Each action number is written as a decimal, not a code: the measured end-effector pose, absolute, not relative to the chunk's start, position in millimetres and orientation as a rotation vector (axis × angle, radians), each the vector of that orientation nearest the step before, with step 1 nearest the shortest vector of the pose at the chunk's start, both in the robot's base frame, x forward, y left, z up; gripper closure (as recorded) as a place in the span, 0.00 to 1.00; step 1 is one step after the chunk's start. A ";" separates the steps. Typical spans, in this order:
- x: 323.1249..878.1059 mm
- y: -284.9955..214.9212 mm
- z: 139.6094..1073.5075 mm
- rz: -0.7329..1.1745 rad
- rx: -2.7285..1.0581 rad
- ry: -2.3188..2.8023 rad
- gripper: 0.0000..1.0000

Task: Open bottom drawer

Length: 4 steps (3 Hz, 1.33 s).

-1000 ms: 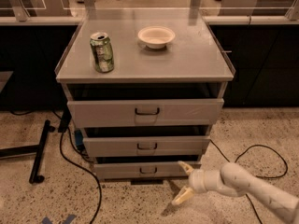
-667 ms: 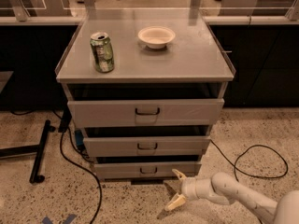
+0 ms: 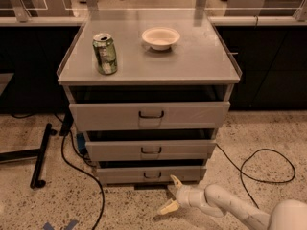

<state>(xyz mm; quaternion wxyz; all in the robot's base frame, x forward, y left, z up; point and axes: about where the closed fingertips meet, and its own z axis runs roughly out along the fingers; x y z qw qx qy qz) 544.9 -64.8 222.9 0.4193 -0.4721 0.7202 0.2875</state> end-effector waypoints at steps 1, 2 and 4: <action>565.8 -55.0 221.3 0.682 -1.159 1.815 0.00; 594.4 -36.7 215.1 0.675 -1.165 1.813 0.00; 641.6 -21.9 204.4 0.709 -1.196 1.751 0.00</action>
Offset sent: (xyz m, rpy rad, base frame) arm 0.0776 0.0361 -0.0064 -0.0288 -0.0390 -0.0475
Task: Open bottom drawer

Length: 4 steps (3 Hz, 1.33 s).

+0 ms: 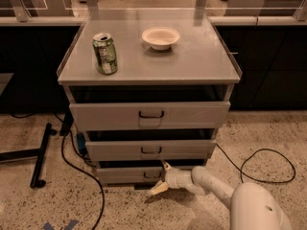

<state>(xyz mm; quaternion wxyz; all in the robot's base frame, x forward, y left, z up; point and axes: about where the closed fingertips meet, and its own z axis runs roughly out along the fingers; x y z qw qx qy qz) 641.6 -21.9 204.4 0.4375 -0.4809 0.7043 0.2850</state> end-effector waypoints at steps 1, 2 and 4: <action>641.7 -21.7 204.4 0.708 -1.196 1.751 0.00; 643.3 -21.8 216.8 0.673 -1.205 1.737 0.00; 654.9 -23.7 228.8 0.632 -1.244 1.758 0.00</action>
Offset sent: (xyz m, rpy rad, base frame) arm 0.0058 -0.0064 0.0311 -0.0365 -0.0754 -0.0204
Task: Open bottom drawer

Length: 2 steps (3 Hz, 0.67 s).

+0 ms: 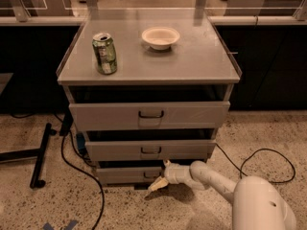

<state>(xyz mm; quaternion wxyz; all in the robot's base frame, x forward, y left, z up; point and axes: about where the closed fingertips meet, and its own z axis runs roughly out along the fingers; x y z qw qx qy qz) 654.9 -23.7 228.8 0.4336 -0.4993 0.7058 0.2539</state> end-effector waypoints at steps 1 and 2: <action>668.4 -28.5 217.4 0.636 -1.247 1.804 0.00; 681.7 -38.5 196.7 0.647 -1.229 1.874 0.00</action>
Offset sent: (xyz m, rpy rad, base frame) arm 0.0473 -0.0360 -0.0562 -0.0703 0.1604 -0.0754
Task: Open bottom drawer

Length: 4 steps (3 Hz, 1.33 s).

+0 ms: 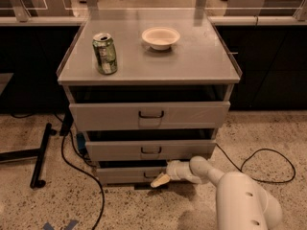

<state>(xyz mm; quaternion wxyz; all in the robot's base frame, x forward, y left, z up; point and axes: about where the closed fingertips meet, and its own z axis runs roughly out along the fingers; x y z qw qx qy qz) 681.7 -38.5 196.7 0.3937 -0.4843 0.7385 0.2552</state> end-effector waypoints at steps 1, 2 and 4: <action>689.3 -50.4 181.3 0.647 -1.204 1.934 0.00; 690.0 -61.5 176.6 0.626 -1.189 1.972 0.19; 667.1 -81.6 179.9 0.584 -1.205 2.010 0.72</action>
Offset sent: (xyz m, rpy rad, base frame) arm 0.0082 -0.0412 -0.0250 -0.0689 0.0828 -0.0924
